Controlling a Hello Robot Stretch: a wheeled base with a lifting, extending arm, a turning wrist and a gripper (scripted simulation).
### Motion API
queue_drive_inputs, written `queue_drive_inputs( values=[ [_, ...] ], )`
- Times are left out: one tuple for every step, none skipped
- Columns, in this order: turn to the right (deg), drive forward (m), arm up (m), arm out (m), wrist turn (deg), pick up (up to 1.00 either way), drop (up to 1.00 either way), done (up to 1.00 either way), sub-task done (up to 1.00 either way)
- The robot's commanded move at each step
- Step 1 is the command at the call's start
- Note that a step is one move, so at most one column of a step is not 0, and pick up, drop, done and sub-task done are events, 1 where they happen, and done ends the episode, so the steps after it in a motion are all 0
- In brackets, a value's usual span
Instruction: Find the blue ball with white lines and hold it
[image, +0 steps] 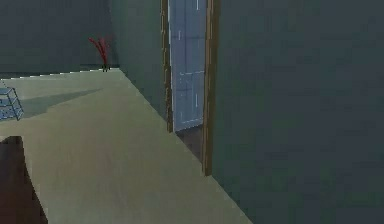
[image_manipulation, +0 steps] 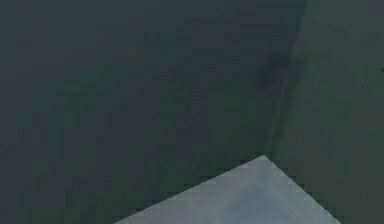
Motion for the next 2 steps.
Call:
queue_drive_inputs(
  values=[
    [15.0,0.00,0.00,0.00,0.0,0.00,0.00,0.00,0.00],
    [0.0,0.40,0.00,0.00,0.0,0.00,0.00,0.00,0.00]
  ],
)
